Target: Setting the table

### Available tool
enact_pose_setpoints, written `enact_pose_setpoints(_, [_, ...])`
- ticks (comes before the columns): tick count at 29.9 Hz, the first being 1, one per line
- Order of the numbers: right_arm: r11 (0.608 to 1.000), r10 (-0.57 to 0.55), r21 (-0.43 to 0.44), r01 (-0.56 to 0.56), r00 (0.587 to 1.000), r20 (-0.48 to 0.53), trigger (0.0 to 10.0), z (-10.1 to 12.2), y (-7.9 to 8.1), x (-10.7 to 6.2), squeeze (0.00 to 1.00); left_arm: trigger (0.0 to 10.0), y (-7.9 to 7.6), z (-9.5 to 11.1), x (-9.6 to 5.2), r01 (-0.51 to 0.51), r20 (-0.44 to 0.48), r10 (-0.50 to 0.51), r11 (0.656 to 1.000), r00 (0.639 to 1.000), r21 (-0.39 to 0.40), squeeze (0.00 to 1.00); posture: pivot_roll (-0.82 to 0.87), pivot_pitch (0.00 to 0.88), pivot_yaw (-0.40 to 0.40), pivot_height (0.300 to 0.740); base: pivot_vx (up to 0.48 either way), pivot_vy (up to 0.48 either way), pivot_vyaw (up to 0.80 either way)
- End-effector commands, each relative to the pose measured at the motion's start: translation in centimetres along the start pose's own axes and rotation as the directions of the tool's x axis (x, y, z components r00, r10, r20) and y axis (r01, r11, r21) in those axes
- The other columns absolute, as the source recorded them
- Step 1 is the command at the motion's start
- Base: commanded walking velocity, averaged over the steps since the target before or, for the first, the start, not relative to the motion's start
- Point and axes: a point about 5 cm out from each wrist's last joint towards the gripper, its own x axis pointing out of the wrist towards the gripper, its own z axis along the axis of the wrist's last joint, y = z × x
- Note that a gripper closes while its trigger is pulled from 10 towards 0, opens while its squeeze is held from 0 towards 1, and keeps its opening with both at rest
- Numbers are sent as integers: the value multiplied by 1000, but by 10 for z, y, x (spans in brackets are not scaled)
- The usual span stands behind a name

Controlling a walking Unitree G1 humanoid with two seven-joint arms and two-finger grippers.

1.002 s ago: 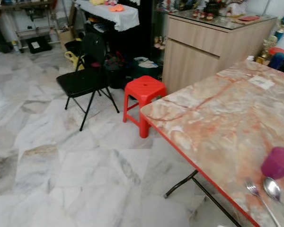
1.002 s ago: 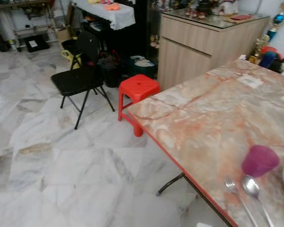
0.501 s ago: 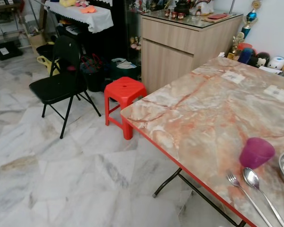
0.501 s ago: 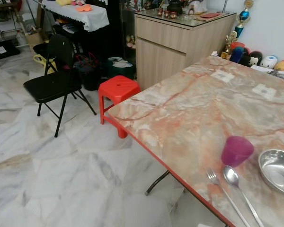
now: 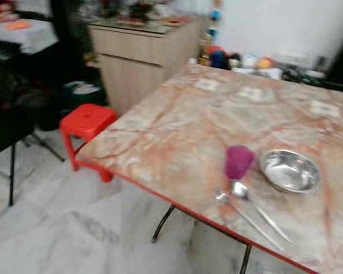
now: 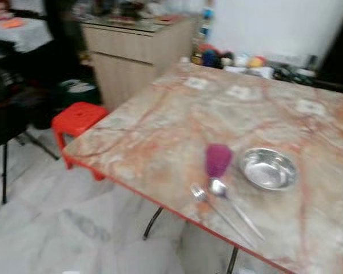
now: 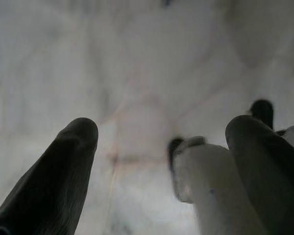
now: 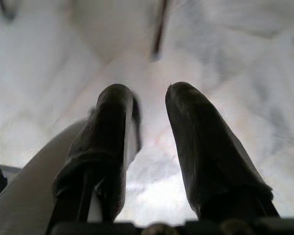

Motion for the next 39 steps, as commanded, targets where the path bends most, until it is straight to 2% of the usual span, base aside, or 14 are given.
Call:
enact_pose_setpoints(1, [1000, 22, 15, -22, 1000, -6, 10000, -3, 9, 1, 0, 10000, 11, -8, -3, -24, -32, 25, 1000, 999, 8, 0, -3, 0, 22, 740, 0, 0, -800])
enact_pose_setpoints(8, [1000, 24, 18, -24, 1000, -6, 10000, -3, 9, 1, 0, 10000, 30, -15, -7, -46, -43, 46, 999, 998, 3, 0, -4, 0, 25, 740, 0, 0, -800])
enact_pose_setpoints(12, [999, 26, 19, -26, 1000, -5, 10000, -3, 9, 1, 0, 10000, 34, -17, -9, -49, -47, 49, 999, 998, 6, 0, -4, 0, 25, 740, 0, 0, -800])
enact_pose_setpoints(17, [999, 26, 19, -26, 1000, 3, 10000, -2, 10, 1, 0, 10000, 31, -17, -8, -45, -50, 46, 999, 998, 9, 0, -5, 0, 26, 740, 0, 0, -729])
enact_pose_setpoints(25, [999, 12, 50, -14, 999, 41, 10000, 0, 9, 1, 0, 10000, 15, -17, -5, -28, -50, 29, 1000, 998, 8, 0, -6, 0, 24, 740, 0, 0, 0])
enact_pose_setpoints(27, [994, -30, 104, 21, 995, 91, 10000, 2, 8, 0, 0, 10000, 10, -22, -6, -25, -58, 25, 1000, 998, 5, 0, -11, 0, 22, 740, 0, 0, 0])
enact_pose_setpoints(31, [989, -74, 136, 57, 990, 121, 10000, 3, 6, -1, 0, 10000, 10, -24, -6, -25, -64, 25, 1000, 998, 6, 0, -18, 0, 19, 740, 0, 0, 0])
enact_pose_setpoints(33, [963, -178, 228, 140, 972, 152, 10000, 3, 2, -2, 0, 10000, 11, -28, -8, -26, -71, 26, 1000, 997, 9, 0, -31, 0, 18, 740, 0, 0, 0])
enact_pose_setpoints(39, [935, -270, 285, 210, 944, 191, 10000, 5, -1, -5, 0, 10000, 19, -32, -10, -30, -78, 31, 999, 996, 15, 0, -50, 0, 13, 740, 0, 0, 0])
